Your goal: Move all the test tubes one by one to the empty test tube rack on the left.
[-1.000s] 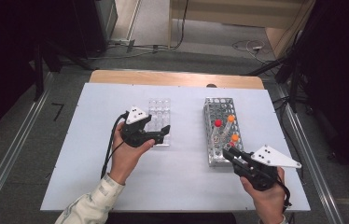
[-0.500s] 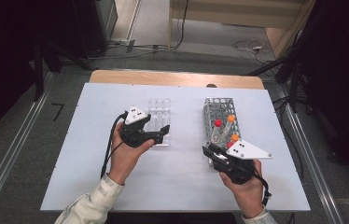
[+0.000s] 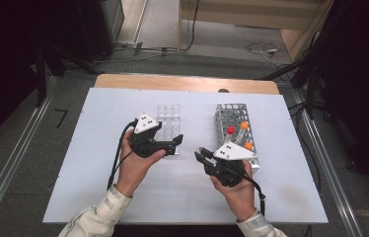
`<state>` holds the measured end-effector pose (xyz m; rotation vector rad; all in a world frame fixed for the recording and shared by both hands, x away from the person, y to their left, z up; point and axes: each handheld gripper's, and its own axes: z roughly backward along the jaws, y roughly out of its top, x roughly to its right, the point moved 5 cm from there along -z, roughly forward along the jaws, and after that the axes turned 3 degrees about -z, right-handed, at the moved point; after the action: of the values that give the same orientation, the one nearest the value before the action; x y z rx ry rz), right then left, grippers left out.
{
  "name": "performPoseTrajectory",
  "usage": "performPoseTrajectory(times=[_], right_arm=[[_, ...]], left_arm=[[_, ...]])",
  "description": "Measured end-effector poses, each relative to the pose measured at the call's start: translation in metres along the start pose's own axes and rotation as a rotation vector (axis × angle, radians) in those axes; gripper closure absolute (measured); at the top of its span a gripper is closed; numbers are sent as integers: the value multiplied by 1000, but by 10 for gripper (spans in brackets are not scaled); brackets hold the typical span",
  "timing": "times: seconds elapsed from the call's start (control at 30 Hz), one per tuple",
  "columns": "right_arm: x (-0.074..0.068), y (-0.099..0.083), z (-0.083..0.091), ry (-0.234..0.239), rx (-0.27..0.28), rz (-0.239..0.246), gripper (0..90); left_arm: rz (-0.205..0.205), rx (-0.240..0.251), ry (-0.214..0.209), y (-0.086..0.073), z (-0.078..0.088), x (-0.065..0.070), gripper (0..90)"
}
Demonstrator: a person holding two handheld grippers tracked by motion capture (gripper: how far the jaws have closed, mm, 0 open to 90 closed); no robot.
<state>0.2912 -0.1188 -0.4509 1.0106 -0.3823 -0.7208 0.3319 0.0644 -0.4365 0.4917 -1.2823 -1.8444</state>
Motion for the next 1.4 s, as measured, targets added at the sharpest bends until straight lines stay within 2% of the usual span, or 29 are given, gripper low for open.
performPoseTrajectory(times=[0.27,0.47,0.63,0.87,1.4], right_arm=[[-1,0,-12,-9,-5,-19,741],[1,0,-20,-25,-8,-16,741],[-2,2,-26,-17,-5,-22,742],[-9,5,-33,-10,-3,-9,741],[-10,5,-34,-15,-4,-1,741]], left_arm=[[-24,0,-46,3,2,15,165],[-46,-6,-88,2,2,27,270],[-57,-9,-102,1,-1,34,338],[-69,-26,-122,-2,-3,37,526],[-58,-57,-140,-6,-7,37,696]])
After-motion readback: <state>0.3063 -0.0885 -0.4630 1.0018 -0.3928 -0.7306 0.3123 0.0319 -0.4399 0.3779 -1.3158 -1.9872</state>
